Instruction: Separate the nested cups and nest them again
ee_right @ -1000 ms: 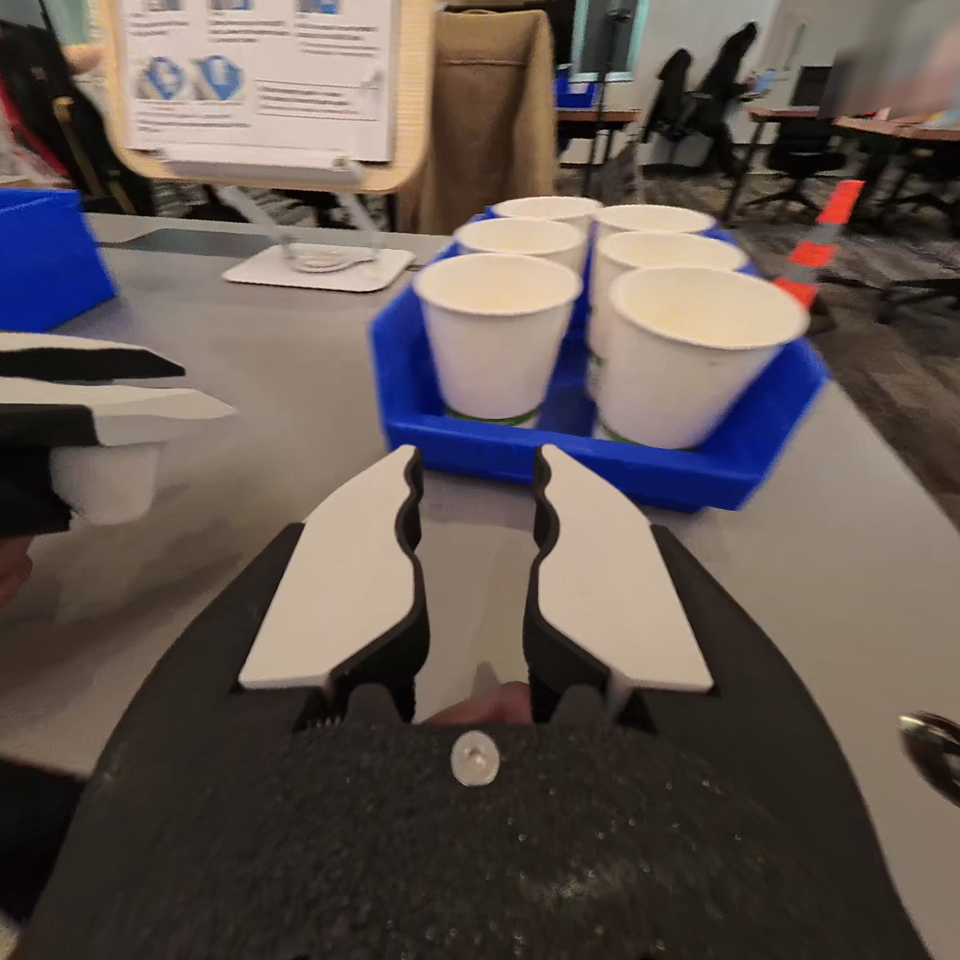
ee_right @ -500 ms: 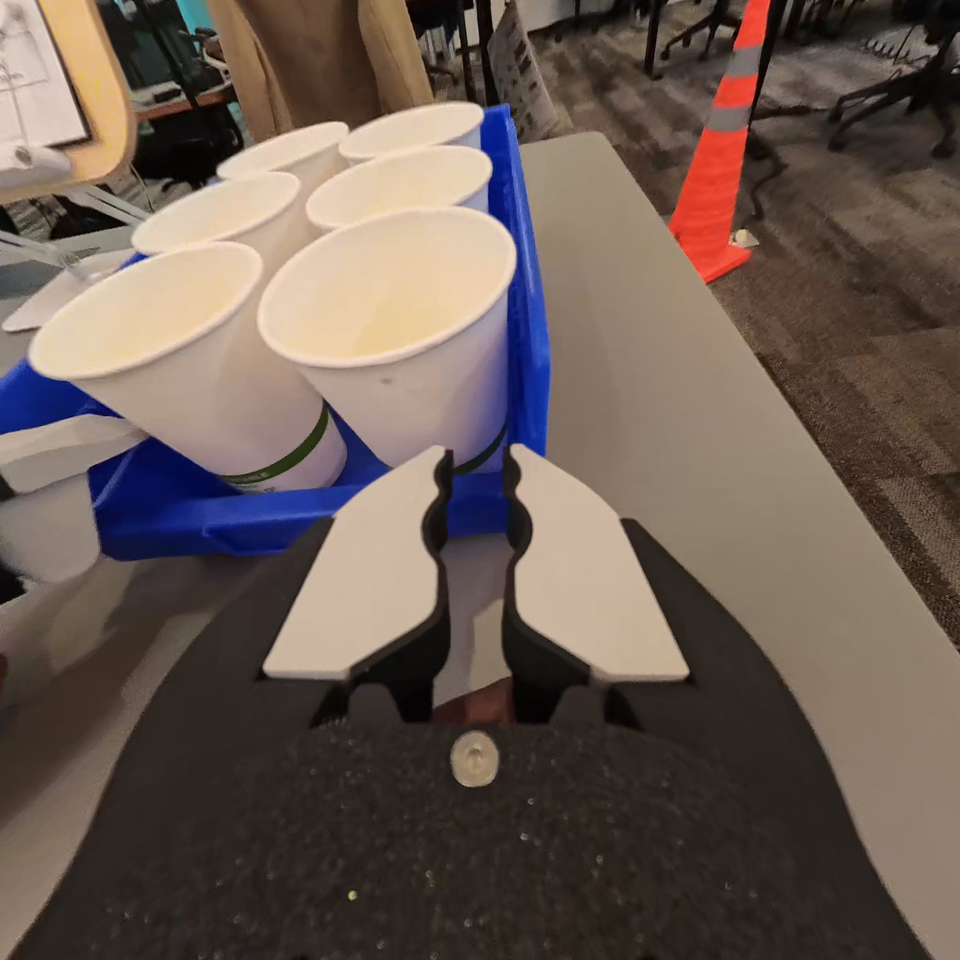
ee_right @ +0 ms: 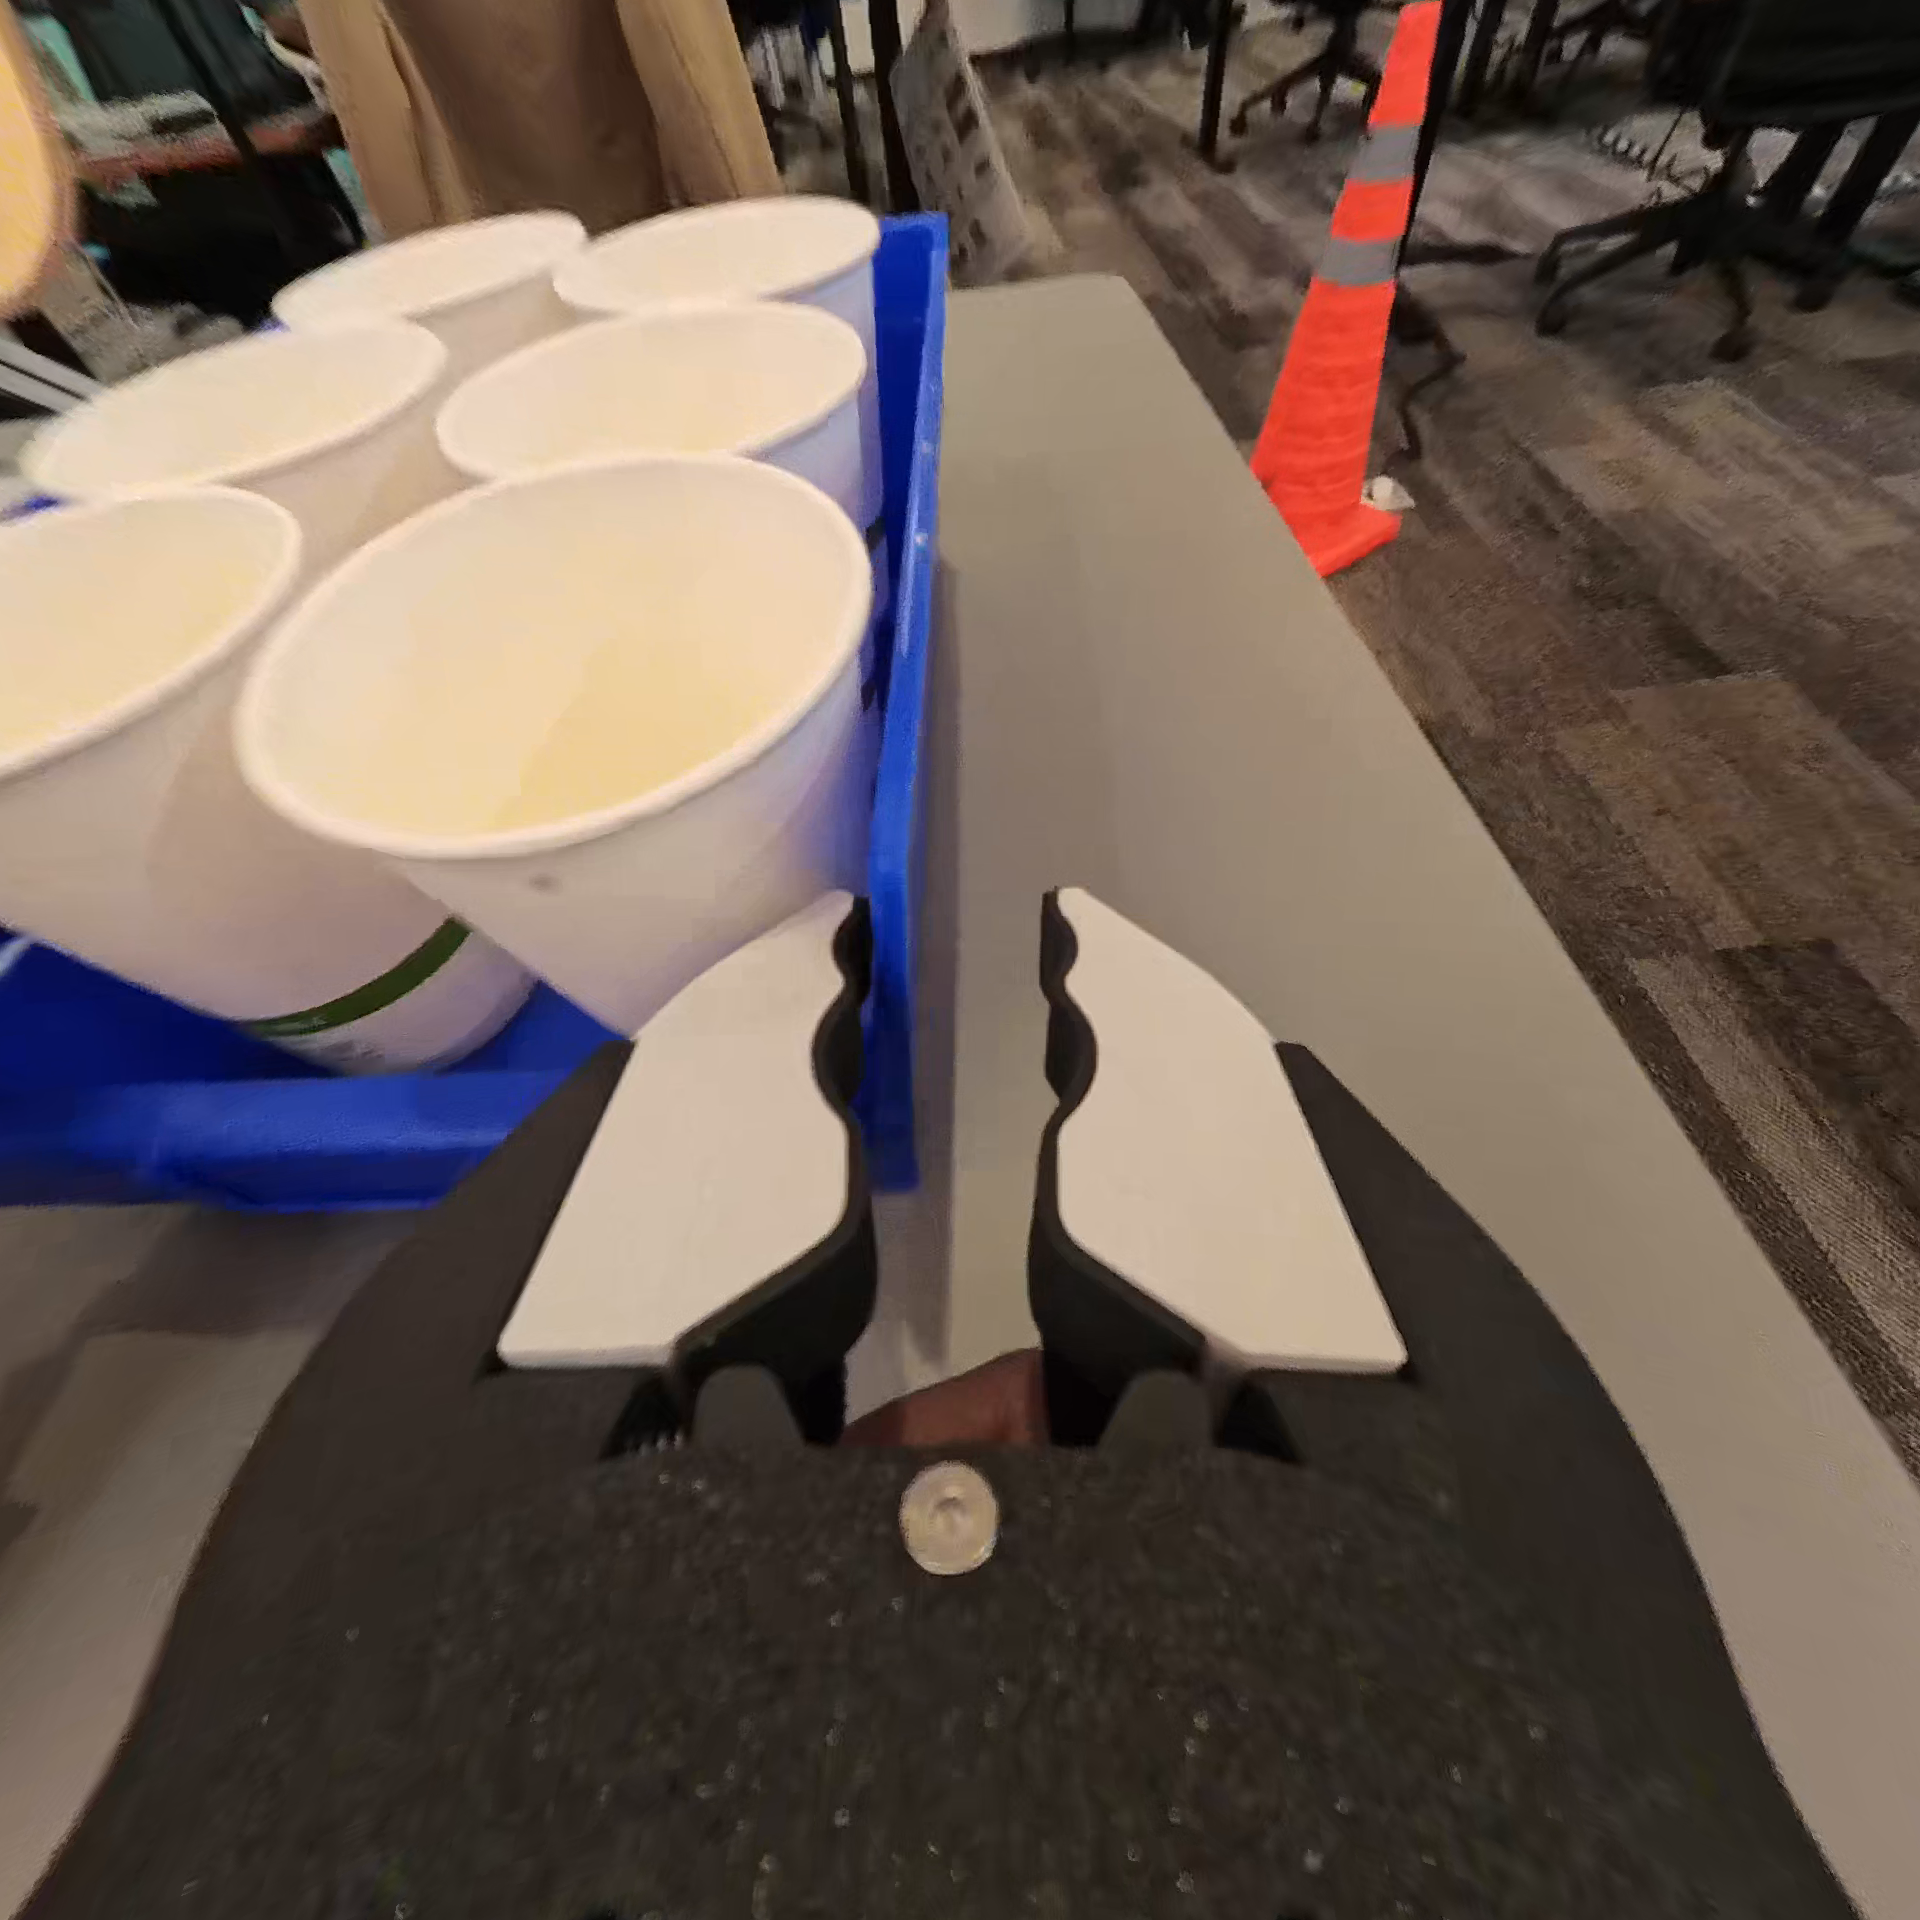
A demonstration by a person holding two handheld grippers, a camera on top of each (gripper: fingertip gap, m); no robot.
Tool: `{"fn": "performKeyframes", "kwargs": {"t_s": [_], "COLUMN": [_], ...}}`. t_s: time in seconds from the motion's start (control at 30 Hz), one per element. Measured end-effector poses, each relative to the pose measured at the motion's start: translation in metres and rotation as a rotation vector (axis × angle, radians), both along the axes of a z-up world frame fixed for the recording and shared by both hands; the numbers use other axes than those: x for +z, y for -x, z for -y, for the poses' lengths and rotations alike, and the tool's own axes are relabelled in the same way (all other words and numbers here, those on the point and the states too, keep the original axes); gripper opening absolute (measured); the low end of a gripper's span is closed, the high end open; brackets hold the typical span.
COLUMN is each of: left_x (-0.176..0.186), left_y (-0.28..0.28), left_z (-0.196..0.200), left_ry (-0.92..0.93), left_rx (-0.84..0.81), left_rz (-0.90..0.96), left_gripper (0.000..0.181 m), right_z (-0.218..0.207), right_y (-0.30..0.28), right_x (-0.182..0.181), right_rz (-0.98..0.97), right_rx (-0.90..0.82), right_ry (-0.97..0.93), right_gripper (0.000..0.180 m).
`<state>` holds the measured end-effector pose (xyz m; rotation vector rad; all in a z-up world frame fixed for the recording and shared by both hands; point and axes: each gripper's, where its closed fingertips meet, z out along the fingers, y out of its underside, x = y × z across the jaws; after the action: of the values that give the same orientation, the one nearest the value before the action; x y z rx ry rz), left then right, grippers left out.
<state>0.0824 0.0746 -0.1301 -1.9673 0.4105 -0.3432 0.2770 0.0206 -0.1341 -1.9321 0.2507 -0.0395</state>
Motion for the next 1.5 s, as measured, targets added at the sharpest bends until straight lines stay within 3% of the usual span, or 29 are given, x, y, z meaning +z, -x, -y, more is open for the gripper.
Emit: {"fn": "performKeyframes", "kwargs": {"t_s": [0.13, 0.43, 0.67, 0.9, 1.17, 1.2, 1.23, 1.3, 1.5], "left_x": [0.000, 0.016, 0.038, 0.023, 0.002, 0.002, 0.001, -0.002, 0.021], "left_y": [0.013, 0.098, 0.234, 0.338, 0.356, 0.354, 0.352, 0.356, 0.409], "left_z": [0.007, 0.027, 0.024, 0.032, 0.033, 0.032, 0.033, 0.044, 0.131], "left_ry": [-0.015, -0.074, -0.037, -0.010, 0.003, -0.001, -0.006, -0.006, -0.066], "left_rx": [-0.006, 0.072, 0.245, 0.361, 0.373, 0.360, 0.341, 0.322, 0.290], "left_rz": [-0.038, -0.041, -0.047, -0.022, -0.039, -0.047, -0.065, -0.105, 0.000], "left_gripper": [0.007, 0.004, 0.003, 0.003, 0.004, 0.011, 0.029, 0.064, 0.053], "right_z": [-0.007, 0.017, -0.006, -0.022, -0.022, -0.021, -0.019, -0.009, 0.072], "right_y": [0.022, 0.111, 0.246, 0.344, 0.357, 0.358, 0.359, 0.355, 0.351], "right_x": [0.005, 0.021, 0.026, 0.022, 0.006, 0.006, 0.007, 0.010, 0.032], "right_rz": [-0.023, -0.074, -0.082, -0.035, -0.042, -0.055, -0.070, -0.076, -0.096], "right_rx": [0.052, 0.002, 0.167, 0.295, 0.294, 0.317, 0.341, 0.373, 0.584], "right_ry": [-0.033, -0.132, -0.089, -0.060, -0.039, -0.044, -0.040, -0.043, -0.164], "right_gripper": [0.004, 0.003, 0.004, 0.004, 0.004, 0.004, 0.010, 0.035, 0.034]}}
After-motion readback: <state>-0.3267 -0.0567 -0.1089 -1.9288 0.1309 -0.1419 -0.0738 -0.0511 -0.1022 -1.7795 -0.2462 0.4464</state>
